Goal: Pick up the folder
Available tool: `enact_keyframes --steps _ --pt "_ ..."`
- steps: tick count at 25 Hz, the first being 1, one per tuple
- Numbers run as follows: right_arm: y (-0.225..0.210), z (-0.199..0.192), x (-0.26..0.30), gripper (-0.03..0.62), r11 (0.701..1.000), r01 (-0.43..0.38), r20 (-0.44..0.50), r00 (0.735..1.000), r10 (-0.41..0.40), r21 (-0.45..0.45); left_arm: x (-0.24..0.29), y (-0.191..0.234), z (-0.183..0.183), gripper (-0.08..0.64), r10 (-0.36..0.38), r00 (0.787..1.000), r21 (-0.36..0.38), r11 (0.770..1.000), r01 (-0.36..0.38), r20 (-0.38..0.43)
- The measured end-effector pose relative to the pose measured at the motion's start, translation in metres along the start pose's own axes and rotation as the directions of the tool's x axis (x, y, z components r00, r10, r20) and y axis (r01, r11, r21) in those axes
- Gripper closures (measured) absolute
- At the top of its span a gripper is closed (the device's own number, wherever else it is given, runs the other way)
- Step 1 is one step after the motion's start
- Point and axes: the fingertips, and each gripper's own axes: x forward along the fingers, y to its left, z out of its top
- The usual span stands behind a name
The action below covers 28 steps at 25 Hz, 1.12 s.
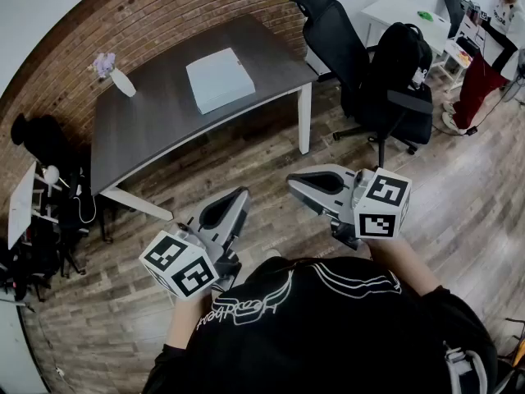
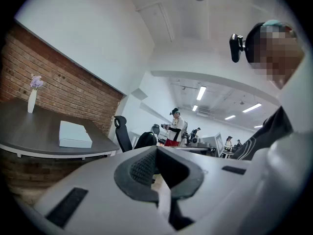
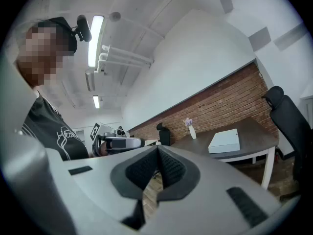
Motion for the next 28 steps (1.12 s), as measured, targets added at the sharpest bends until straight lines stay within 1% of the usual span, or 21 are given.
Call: enact_keyframes --steps 4,8,12,15,18,22,28 --pt "-0.001 0.0 -0.002 0.595 1.0 -0.001 -0.005 1.0 0.001 0.003 0.001 -0.002 0.002 0.555 0.005 1.0 0.0 1.0 -0.005 0.001" --pt "-0.002 0.0 -0.003 0.595 1.0 -0.003 0.008 1.0 0.003 0.03 0.001 -0.001 0.0 0.555 0.005 1.0 -0.003 1.0 -0.005 -0.001" --pt "-0.009 -0.007 -0.003 0.595 0.998 0.033 0.007 0.999 -0.033 0.051 0.001 0.004 -0.007 0.555 -0.001 1.0 -0.02 1.0 0.001 -0.004" --pt "-0.019 -0.013 -0.001 0.595 0.995 0.049 0.012 0.999 -0.05 0.092 0.004 0.014 -0.011 0.555 -0.008 1.0 -0.04 0.999 0.008 -0.008" --pt "-0.033 -0.014 0.004 0.595 0.991 0.041 0.025 0.999 -0.045 0.13 0.014 0.031 -0.012 0.555 -0.014 1.0 -0.066 0.998 0.013 -0.015" --pt "-0.063 -0.015 0.019 0.595 0.988 0.051 0.017 0.998 -0.054 0.146 0.033 0.061 -0.012 0.555 -0.026 0.999 -0.098 0.995 0.024 -0.028" --pt "-0.132 0.004 0.063 0.595 0.983 0.071 0.021 0.997 -0.076 0.171 0.065 0.133 0.011 0.555 -0.029 0.999 -0.108 0.994 0.025 -0.033"
